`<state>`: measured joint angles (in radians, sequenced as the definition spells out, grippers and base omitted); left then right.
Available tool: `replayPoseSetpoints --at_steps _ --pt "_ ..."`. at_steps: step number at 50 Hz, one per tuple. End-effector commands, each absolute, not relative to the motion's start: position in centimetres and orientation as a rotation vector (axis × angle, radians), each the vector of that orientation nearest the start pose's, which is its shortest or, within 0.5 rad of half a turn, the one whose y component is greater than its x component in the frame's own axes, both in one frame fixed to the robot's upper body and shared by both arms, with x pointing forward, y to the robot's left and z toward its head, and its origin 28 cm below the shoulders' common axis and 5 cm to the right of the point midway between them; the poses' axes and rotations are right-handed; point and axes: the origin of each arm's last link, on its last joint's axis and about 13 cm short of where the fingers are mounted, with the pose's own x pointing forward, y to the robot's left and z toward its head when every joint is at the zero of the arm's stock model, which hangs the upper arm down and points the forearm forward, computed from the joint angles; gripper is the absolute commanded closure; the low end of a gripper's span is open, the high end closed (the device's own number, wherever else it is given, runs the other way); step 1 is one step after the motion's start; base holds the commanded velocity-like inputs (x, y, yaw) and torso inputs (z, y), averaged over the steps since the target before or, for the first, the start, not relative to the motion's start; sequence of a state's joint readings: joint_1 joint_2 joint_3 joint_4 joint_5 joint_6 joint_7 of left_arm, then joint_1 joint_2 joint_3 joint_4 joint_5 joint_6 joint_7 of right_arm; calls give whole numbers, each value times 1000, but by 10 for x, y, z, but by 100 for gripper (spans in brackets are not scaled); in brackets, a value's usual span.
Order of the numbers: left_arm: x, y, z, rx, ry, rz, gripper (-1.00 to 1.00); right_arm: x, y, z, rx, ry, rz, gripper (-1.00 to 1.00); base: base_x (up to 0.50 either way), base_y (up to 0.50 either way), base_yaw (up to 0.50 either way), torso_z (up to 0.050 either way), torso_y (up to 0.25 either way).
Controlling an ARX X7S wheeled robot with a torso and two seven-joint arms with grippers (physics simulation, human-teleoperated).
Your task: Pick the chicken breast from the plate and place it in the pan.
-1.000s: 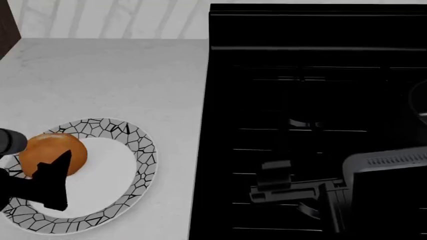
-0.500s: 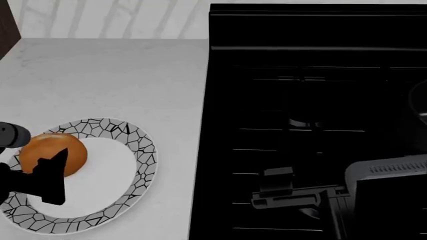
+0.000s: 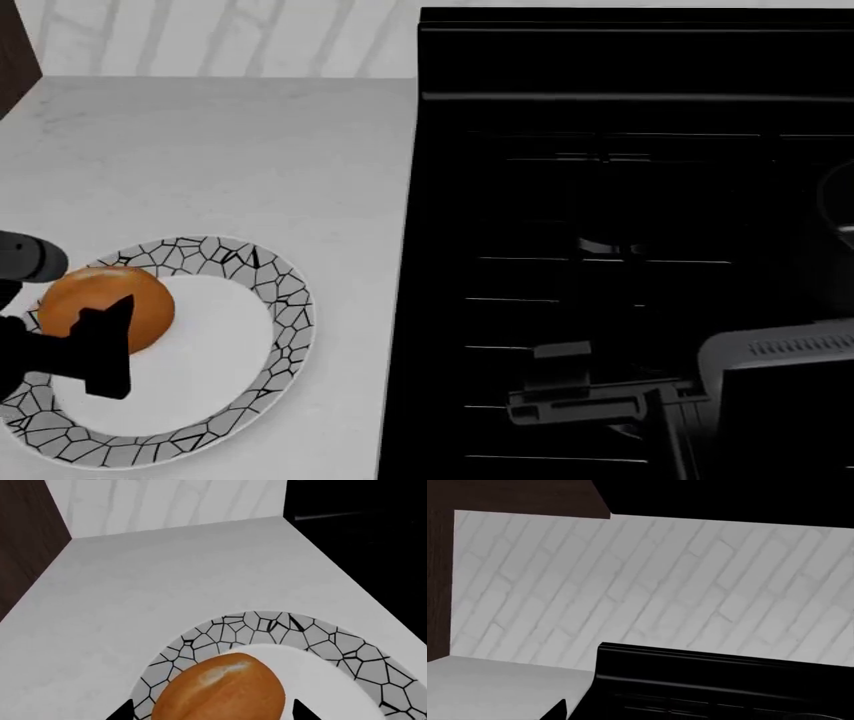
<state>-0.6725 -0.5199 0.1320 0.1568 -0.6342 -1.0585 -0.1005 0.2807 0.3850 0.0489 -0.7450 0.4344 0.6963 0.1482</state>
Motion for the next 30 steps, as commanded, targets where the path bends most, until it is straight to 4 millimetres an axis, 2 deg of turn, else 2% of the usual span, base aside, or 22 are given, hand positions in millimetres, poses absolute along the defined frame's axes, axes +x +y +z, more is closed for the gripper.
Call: replayPoseSetpoints --at_steps 1,30 --pt "302 293 163 75 342 -113 -100 214 -141 184 -68 -291 87 -100 0 0 0 0 0" --pt "307 290 149 64 394 -138 -100 210 -141 187 -68 -285 91 -100 0 0 0 0 0"
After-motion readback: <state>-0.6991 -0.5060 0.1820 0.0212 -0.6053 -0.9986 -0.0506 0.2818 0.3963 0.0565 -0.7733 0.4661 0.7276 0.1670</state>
